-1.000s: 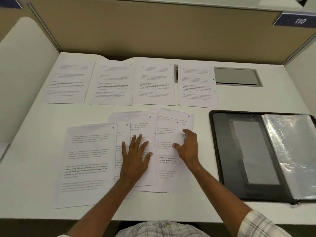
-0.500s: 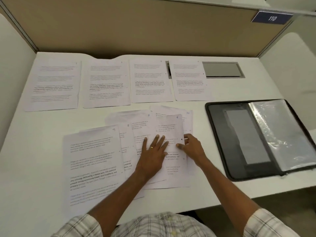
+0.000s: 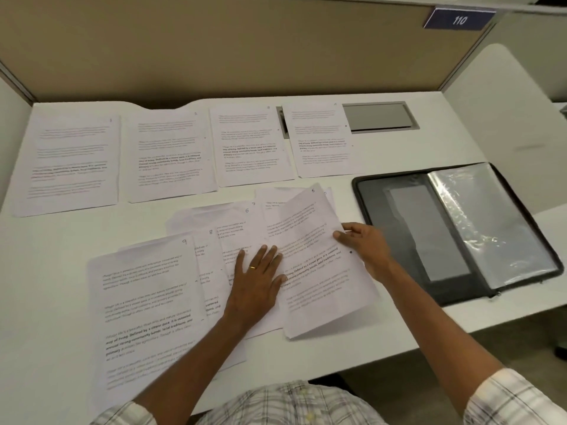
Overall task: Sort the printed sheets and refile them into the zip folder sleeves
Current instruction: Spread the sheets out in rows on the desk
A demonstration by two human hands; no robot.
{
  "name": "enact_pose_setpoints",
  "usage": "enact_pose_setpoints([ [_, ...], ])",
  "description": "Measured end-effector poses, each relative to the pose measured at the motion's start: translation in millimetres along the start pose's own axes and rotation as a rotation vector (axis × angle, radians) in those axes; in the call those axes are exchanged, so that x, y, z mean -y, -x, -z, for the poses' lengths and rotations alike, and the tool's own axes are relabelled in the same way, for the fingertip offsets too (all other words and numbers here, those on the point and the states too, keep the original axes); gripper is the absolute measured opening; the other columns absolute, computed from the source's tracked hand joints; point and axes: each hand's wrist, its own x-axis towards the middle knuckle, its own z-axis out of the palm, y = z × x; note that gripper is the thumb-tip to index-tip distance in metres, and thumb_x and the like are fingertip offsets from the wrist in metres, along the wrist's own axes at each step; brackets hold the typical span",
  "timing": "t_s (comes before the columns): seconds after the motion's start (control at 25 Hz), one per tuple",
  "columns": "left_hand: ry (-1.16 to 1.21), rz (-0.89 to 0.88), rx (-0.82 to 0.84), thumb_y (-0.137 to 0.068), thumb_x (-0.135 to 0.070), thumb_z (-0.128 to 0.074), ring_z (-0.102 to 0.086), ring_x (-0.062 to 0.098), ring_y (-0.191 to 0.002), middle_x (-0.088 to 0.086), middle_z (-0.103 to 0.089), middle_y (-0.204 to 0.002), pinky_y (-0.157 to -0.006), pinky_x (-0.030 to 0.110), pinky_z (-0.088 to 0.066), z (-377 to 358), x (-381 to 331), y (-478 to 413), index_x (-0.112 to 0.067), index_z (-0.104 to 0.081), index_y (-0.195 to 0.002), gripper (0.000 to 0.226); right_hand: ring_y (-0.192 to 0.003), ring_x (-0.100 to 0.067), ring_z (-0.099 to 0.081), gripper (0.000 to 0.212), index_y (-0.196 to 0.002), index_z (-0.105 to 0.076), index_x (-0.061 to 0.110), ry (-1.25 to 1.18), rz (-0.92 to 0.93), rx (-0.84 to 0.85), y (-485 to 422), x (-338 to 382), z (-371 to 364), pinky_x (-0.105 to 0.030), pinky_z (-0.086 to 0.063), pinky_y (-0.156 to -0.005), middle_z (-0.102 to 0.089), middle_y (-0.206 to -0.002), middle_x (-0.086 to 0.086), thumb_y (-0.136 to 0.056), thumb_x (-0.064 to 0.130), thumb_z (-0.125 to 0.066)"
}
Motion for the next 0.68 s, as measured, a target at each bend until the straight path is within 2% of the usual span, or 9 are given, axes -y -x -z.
enact_pose_setpoints([
  [0.2,0.104,0.086,-0.033,-0.107,-0.053,-0.033,-0.043,0.019,-0.147,-0.002,-0.056,-0.151,-0.124,0.058,-0.022,6.5,-4.4,-4.3,-0.020,-0.058,-0.143,0.055,-0.090,-0.031,-0.076,0.027,-0.122,-0.068,0.005,-0.179,-0.099,0.164,-3.8,21.2,21.5,-0.040,-0.063,-0.071,-0.075,-0.113,-0.020,-0.096,0.012,-0.068],
  [0.28,0.195,0.141,-0.054,-0.107,-0.054,-0.035,-0.041,0.018,-0.147,-0.001,-0.054,-0.152,-0.126,0.054,-0.022,9.3,-9.1,-5.7,-0.020,-0.056,-0.144,0.056,-0.094,-0.031,-0.075,0.032,-0.127,-0.067,0.007,-0.213,-0.116,0.202,-6.5,24.1,26.3,-0.043,-0.063,-0.075,-0.072,-0.119,-0.020,-0.095,0.015,-0.068],
  [0.36,0.405,0.255,-0.082,-0.106,-0.056,-0.040,-0.041,0.017,-0.146,-0.001,-0.049,-0.156,-0.126,0.045,-0.026,17.3,-19.9,-8.9,-0.019,-0.050,-0.149,0.057,-0.104,-0.032,-0.071,0.038,-0.130,-0.066,0.009,-0.261,-0.114,0.218,-6.3,27.9,33.1,-0.050,-0.060,-0.089,-0.069,-0.126,-0.020,-0.093,0.017,-0.069],
  [0.44,0.681,0.396,-0.091,-0.104,-0.054,-0.048,-0.047,0.009,-0.139,-0.006,-0.048,-0.154,-0.118,0.032,-0.039,34.3,-39.2,-14.4,-0.021,-0.044,-0.152,0.058,-0.118,-0.037,-0.062,0.048,-0.138,-0.060,0.008,-0.303,-0.108,0.208,-5.2,32.2,42.8,-0.059,-0.048,-0.106,-0.063,-0.136,-0.021,-0.092,0.018,-0.070],
  [0.48,0.826,0.467,-0.096,-0.102,-0.050,-0.052,-0.054,0.001,-0.129,-0.010,-0.051,-0.149,-0.110,0.025,-0.046,43.6,-50.1,-19.0,-0.024,-0.044,-0.151,0.056,-0.122,-0.038,-0.058,0.051,-0.141,-0.057,0.007,-0.314,-0.098,0.199,-4.7,35.2,48.5,-0.061,-0.042,-0.110,-0.060,-0.139,-0.022,-0.093,0.019,-0.069],
  [0.56,1.060,0.603,-0.108,-0.100,-0.040,-0.061,-0.061,-0.010,-0.107,-0.018,-0.058,-0.135,-0.085,0.011,-0.055,60.3,-69.3,-30.6,-0.029,-0.044,-0.149,0.053,-0.124,-0.039,-0.055,0.051,-0.141,-0.056,0.008,-0.315,-0.071,0.182,-4.3,40.5,62.7,-0.062,-0.040,-0.112,-0.058,-0.141,-0.023,-0.093,0.020,-0.069],
  [0.6,1.137,0.650,-0.127,-0.099,-0.034,-0.065,-0.065,-0.008,-0.100,-0.017,-0.062,-0.128,-0.077,0.009,-0.055,65.1,-75.7,-37.1,-0.030,-0.046,-0.148,0.053,-0.123,-0.039,-0.056,0.051,-0.140,-0.057,0.008,-0.302,-0.058,0.179,-4.6,43.4,70.3,-0.062,-0.042,-0.111,-0.059,-0.140,-0.023,-0.093,0.020,-0.069],
  [0.68,1.293,0.698,-0.157,-0.097,-0.023,-0.071,-0.073,0.005,-0.096,-0.008,-0.073,-0.117,-0.074,0.017,-0.059,68.5,-84.4,-52.1,-0.028,-0.056,-0.140,0.045,-0.112,-0.036,-0.065,0.049,-0.137,-0.060,0.008,-0.264,-0.036,0.155,-5.8,49.2,86.4,-0.056,-0.054,-0.101,-0.066,-0.132,-0.021,-0.091,0.020,-0.071],
])
